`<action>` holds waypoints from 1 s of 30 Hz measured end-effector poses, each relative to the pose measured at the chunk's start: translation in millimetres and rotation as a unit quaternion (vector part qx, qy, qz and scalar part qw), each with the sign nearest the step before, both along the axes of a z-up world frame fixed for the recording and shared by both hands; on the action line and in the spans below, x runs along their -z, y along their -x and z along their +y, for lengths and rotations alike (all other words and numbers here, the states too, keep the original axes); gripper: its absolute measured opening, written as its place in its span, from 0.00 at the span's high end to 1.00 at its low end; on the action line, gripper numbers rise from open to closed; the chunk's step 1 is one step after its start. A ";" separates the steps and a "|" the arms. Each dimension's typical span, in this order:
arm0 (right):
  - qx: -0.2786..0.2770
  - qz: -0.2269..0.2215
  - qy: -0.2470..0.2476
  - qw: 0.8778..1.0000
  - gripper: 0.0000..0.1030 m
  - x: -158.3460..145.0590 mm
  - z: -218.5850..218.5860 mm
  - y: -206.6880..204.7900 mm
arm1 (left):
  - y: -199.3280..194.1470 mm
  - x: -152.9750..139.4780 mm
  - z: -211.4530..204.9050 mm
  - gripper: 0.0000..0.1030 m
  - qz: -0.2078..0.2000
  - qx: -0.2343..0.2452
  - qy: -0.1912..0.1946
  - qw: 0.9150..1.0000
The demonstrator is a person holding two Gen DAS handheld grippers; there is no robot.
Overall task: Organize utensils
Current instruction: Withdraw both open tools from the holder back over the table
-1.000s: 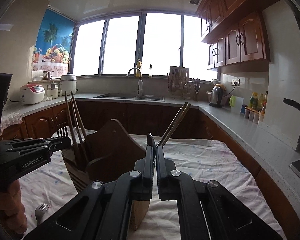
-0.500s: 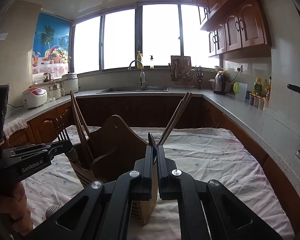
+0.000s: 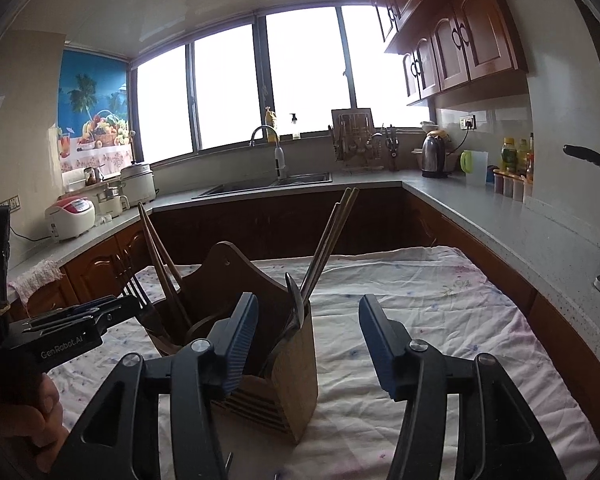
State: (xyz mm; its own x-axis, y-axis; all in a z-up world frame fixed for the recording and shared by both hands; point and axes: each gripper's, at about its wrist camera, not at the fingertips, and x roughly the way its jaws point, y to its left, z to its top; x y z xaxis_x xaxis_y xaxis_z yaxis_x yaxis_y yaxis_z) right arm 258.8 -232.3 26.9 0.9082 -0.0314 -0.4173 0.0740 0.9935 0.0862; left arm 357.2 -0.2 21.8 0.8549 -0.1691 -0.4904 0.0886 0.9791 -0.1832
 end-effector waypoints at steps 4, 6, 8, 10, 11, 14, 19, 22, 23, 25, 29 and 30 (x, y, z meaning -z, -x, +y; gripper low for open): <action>0.001 0.005 -0.012 1.000 0.41 1.2 -4.8 4.8 | 11.7 -1.3 3.7 0.37 -0.004 -0.012 -0.005 1.000; 0.002 0.007 -0.019 1.000 0.34 1.5 -6.2 7.6 | 17.4 -1.2 6.5 0.24 -0.004 -0.019 -0.007 1.000; 0.002 0.005 -0.024 1.000 0.34 1.2 -7.2 11.3 | 22.8 -1.5 9.5 0.19 -0.003 -0.026 -0.009 1.000; 0.001 0.007 -0.025 1.000 0.29 0.4 -6.4 14.3 | 27.4 -1.4 10.9 0.18 0.002 -0.029 -0.010 1.000; -0.002 0.007 -0.027 1.000 0.28 -0.2 -6.1 16.0 | 30.2 -1.6 11.5 0.17 0.005 -0.032 -0.011 0.999; -0.008 0.005 -0.031 0.999 0.24 -2.2 -4.1 21.7 | 39.1 -4.6 14.7 0.15 0.003 -0.035 -0.008 0.999; -0.022 0.001 -0.043 0.999 0.19 -4.7 -1.1 36.2 | 59.7 -11.3 19.7 0.08 -0.005 -0.042 -0.007 0.999; -0.032 -0.004 -0.047 0.998 0.15 -6.7 1.5 48.4 | 73.8 -10.6 24.6 0.06 -0.009 -0.044 -0.002 0.999; -0.036 -0.005 -0.049 0.998 0.14 -7.3 2.0 51.9 | 77.9 -9.9 27.0 0.06 -0.008 -0.044 -0.001 0.999; -0.043 -0.006 -0.054 0.998 0.11 -8.1 3.2 60.2 | 90.3 -9.4 28.8 0.06 -0.008 -0.044 0.002 0.999; -0.052 -0.007 -0.065 0.996 0.10 -7.4 4.6 80.8 | 116.4 -7.3 36.4 0.06 -0.005 -0.047 0.012 0.999; -0.054 -0.007 -0.068 0.996 0.09 -6.6 4.8 86.5 | 123.8 -7.2 38.7 0.06 -0.006 -0.049 0.016 0.999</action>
State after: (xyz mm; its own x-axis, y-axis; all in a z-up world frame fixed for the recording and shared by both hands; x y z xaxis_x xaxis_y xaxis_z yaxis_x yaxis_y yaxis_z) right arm 172.3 -227.6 33.5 0.9090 0.1226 -0.3984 -0.0346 0.9747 0.2210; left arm 233.4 38.5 29.0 0.8734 -0.1002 -0.4765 -0.0049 0.9767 -0.2145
